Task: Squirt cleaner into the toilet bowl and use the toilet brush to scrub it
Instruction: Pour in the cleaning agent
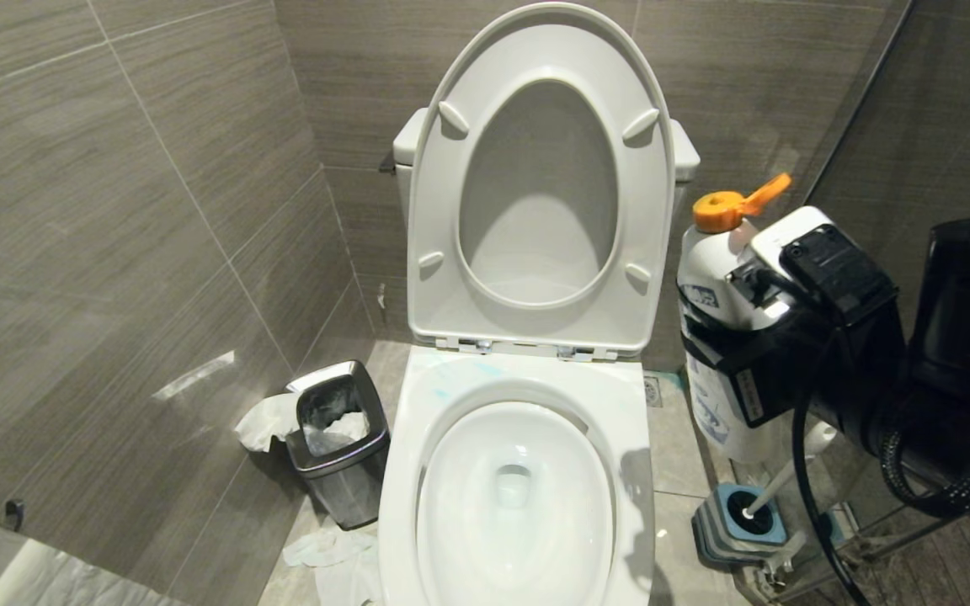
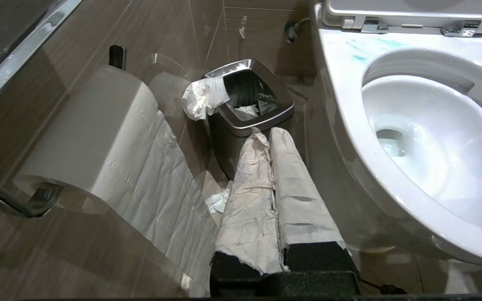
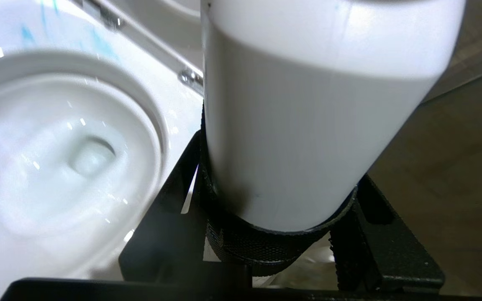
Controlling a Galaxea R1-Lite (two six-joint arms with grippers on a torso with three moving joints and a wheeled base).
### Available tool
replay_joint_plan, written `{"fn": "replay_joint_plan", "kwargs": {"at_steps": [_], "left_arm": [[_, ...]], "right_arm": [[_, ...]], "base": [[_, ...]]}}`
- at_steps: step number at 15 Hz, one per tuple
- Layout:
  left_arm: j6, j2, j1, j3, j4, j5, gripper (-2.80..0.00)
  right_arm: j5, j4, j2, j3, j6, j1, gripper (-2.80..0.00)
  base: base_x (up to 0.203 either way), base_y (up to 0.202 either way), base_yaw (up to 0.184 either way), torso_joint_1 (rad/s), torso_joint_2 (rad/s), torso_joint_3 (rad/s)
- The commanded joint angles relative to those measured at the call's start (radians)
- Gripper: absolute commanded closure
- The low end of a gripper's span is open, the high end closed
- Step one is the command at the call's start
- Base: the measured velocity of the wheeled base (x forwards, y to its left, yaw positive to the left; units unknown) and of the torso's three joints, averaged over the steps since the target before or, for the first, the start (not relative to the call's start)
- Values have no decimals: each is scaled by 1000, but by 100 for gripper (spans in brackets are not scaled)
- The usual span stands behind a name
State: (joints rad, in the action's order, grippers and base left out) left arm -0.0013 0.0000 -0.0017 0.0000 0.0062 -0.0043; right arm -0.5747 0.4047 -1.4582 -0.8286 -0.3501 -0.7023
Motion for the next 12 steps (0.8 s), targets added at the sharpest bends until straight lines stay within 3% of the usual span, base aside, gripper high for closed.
{"fn": "replay_joint_plan", "kwargs": {"at_steps": [1, 12], "left_arm": [[0, 2, 0, 3, 0, 0, 0], [0, 2, 0, 3, 0, 0, 0]], "right_arm": [[-4, -14, -40, -7, -96, -3, 0], [-104, -37, -214, -186, -710, -2, 0]], "base": [[0, 0, 0, 0, 0, 0], [0, 0, 0, 0, 0, 0]]}}
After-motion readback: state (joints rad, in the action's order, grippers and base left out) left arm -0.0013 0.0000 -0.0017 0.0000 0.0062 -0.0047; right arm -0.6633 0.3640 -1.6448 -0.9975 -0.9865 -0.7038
